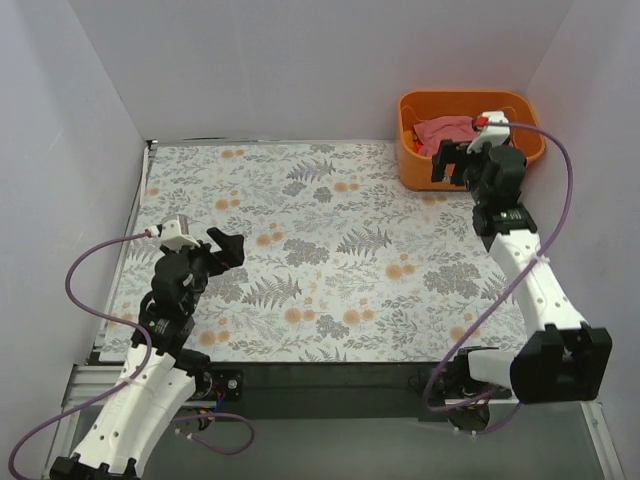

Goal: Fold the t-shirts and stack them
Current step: Grab the tshirt from the pile

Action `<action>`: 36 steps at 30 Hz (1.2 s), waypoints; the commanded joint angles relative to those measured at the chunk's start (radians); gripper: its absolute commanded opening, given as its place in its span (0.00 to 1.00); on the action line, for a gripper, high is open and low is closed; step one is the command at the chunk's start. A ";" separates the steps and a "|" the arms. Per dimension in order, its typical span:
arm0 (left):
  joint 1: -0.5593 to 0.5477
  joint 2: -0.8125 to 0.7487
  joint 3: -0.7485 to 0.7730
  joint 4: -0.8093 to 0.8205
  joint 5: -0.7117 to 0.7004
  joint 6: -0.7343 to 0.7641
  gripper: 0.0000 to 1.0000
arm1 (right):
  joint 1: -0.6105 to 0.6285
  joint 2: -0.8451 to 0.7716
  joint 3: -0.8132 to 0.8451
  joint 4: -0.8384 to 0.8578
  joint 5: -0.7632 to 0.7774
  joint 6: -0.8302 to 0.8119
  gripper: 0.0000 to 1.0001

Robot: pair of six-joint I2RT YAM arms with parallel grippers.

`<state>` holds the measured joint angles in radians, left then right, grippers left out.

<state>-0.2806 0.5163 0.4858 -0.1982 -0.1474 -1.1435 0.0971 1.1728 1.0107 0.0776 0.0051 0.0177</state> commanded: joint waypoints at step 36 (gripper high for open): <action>-0.017 0.149 0.014 0.014 0.072 0.025 0.96 | -0.160 1.390 1.272 -0.236 -0.122 -0.088 0.78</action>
<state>-0.2920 0.6636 0.4858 -0.1871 -0.0872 -1.1336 -0.0635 2.5324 2.2459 -0.1806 -0.0647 -0.0719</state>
